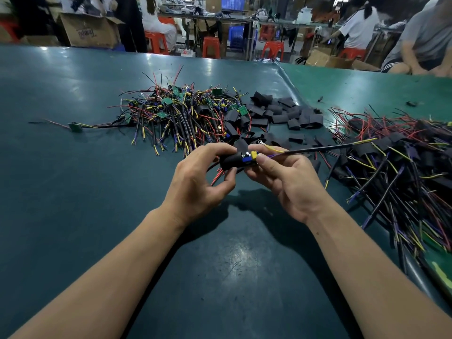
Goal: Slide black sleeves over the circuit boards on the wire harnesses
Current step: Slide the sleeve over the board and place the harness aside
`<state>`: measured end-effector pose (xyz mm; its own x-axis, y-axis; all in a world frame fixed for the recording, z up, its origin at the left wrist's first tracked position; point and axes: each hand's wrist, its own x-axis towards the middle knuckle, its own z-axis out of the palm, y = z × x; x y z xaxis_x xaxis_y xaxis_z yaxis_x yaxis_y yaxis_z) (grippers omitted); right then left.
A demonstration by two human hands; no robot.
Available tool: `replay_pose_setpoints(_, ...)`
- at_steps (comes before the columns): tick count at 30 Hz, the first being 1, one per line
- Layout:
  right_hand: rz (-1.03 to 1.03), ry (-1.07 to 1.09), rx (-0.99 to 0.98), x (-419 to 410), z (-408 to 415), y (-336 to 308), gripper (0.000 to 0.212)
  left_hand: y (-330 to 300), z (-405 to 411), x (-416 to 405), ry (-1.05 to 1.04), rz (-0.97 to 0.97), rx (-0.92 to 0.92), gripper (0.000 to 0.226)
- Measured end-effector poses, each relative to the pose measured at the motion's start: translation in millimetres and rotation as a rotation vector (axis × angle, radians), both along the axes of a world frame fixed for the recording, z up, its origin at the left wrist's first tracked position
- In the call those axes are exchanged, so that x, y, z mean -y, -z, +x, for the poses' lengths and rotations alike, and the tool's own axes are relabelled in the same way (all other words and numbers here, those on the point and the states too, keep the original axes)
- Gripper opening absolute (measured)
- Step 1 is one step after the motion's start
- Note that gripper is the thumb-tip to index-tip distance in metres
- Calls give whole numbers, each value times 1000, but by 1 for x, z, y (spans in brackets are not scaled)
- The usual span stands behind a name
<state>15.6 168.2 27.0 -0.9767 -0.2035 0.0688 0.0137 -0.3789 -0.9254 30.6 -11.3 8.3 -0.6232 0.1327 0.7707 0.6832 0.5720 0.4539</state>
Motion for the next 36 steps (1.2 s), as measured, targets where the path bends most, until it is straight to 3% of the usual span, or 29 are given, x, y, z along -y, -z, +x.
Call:
replay_pose_setpoints(6,200,161,-165,0,0,1,8,1,0,-1,96,7,-3,32)
replay_pose_setpoints(11,235,257,-251,2,1,4,8,3,-2,0,109,55,-5,31)
replay_pose_setpoints(19,337,300,-340,6,2,6,12,3,-5,0,109,71,-39,16)
replay_pose_setpoints(25,225,172,-175,2,3,0,6,4,-6,0,113,70,-80,18)
replay_pose_setpoints(30,420,248,-334,1,4,4,6,4,-6,1,118,27,-87,22)
replay_pose_setpoints(36,493,233,-436,1,4,3,8,3,-4,1,92,81,-90,30)
